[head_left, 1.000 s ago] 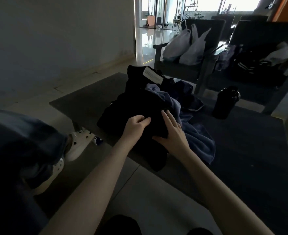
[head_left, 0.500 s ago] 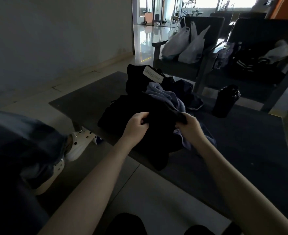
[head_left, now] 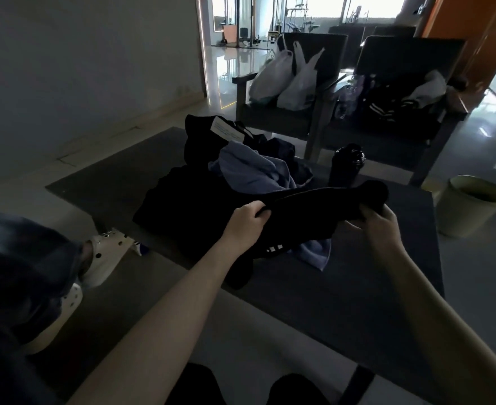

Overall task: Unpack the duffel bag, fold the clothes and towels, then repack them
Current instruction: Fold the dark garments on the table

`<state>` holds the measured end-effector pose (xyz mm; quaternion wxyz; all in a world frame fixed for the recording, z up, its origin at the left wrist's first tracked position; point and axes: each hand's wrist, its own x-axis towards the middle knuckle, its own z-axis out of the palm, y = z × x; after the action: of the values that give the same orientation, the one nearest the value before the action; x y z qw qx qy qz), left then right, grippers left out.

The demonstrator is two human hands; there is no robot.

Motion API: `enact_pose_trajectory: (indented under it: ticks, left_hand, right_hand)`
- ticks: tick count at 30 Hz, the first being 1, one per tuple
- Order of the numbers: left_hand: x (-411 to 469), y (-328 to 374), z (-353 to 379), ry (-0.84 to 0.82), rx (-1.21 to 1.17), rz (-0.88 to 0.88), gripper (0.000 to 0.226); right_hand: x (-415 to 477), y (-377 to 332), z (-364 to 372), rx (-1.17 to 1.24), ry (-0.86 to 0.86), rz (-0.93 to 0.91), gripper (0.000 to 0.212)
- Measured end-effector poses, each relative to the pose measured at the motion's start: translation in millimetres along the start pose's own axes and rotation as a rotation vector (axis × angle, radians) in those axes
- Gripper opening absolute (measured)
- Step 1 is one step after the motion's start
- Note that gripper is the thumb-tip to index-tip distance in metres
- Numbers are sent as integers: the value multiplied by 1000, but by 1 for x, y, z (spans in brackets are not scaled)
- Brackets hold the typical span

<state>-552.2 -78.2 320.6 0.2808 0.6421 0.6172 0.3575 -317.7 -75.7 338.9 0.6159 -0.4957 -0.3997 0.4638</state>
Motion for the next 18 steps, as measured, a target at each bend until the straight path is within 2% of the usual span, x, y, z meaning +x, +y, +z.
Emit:
enact_pose_trajectory:
  ticks: [2,5,8,12,14,17,18]
  left_hand:
    - [4,24,10,-70,-126,5,21]
    - [16,48,33,-180,-196,-54,22]
    - [25,57,65,-213,-299,-242,27]
    - [30,61,104,-211,-432,-477,23]
    - [33,63,113,-198,-501,-502,20]
    - [40,67,122,-205,-726,-478,32]
    - [43,69,125,-209,-787,-470,26]
  right_hand:
    - [6,-2,-24,-4,91,-9,22]
    - [18,8,-58,-92,210,-9,22]
    - [22,25,-84,-238,251,35,11]
    - [23,55,-115,-368,250,147,14]
    - [25,66,-130,-359,304,178,19]
    - [27,64,-153,-242,411,191,30]
    - [27,61,-160,-200,441,197,31]
